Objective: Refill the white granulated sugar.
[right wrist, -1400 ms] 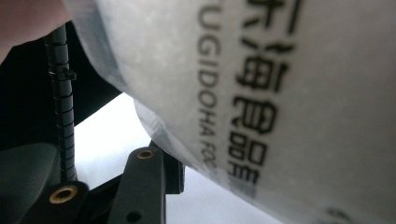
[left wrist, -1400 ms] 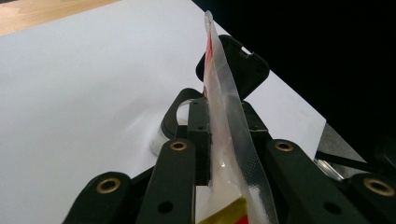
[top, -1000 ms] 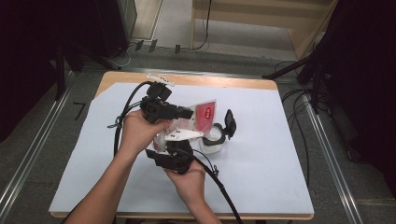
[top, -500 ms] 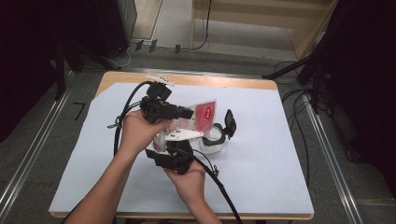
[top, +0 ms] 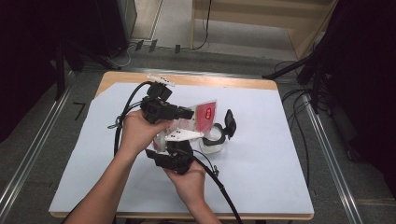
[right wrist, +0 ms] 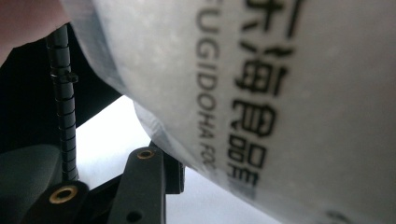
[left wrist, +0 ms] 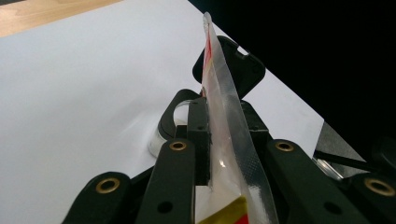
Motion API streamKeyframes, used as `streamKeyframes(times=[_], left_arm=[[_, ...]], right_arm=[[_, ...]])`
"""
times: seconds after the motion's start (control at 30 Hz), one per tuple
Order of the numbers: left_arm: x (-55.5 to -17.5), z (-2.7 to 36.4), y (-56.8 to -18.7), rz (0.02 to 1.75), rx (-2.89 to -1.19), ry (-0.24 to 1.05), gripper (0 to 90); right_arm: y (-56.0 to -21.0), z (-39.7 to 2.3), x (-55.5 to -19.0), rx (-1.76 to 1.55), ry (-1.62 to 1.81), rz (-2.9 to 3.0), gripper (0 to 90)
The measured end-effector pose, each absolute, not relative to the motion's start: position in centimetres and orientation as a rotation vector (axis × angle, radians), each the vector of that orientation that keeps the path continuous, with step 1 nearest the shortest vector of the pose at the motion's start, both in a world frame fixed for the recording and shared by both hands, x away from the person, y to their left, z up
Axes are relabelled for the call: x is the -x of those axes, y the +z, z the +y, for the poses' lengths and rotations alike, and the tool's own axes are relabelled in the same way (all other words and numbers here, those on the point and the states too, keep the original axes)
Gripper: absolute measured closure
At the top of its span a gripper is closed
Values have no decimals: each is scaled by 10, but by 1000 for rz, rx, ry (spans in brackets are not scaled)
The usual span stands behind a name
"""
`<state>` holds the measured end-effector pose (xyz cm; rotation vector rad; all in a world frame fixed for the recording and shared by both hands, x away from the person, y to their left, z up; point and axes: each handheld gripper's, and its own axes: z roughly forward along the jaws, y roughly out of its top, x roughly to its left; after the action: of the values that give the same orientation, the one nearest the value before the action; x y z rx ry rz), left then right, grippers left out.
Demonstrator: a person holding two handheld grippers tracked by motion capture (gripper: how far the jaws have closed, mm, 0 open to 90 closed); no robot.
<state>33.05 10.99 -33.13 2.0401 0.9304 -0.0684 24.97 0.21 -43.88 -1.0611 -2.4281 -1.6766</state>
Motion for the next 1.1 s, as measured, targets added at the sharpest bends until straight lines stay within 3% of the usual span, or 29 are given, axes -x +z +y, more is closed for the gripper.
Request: streamKeyframes(times=[1.1], left_arm=[[-328, 106, -329, 921, -2053, -57, 792]], right_arm=[[-439, 1, -248, 1077, -1696, -2397, 627]])
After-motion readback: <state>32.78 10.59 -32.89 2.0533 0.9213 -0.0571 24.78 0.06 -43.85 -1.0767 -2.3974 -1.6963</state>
